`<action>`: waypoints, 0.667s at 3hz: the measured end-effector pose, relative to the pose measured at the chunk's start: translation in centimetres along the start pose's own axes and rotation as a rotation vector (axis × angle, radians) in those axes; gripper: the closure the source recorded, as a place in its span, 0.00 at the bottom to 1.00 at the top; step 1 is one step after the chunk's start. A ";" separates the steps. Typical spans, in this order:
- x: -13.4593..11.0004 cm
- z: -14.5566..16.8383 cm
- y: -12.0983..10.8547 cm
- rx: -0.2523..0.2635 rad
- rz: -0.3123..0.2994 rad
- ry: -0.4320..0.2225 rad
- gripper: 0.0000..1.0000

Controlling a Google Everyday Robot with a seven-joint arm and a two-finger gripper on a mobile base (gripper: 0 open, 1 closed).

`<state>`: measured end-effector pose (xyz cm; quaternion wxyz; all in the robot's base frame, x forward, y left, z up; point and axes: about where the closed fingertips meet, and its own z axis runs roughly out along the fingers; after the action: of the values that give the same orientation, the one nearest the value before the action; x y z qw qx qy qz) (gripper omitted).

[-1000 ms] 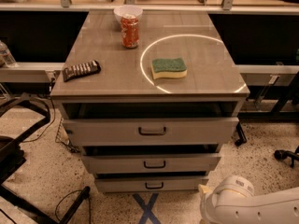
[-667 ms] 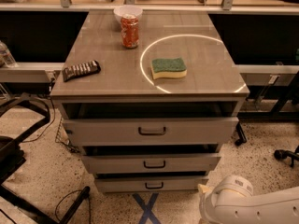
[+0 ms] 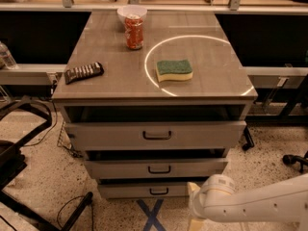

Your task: Open bottom drawer

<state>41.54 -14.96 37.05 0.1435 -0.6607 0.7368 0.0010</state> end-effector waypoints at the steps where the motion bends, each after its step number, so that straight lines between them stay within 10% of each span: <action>1: -2.0 7.0 -1.1 -0.007 -0.023 -0.010 0.00; 2: -2.6 10.9 -1.2 -0.010 -0.040 0.008 0.00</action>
Offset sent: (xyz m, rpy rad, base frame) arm 0.0486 0.0628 -0.1433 -0.0421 0.0006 0.0545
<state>45.17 -10.51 27.38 0.1373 -0.6760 0.7240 -0.0007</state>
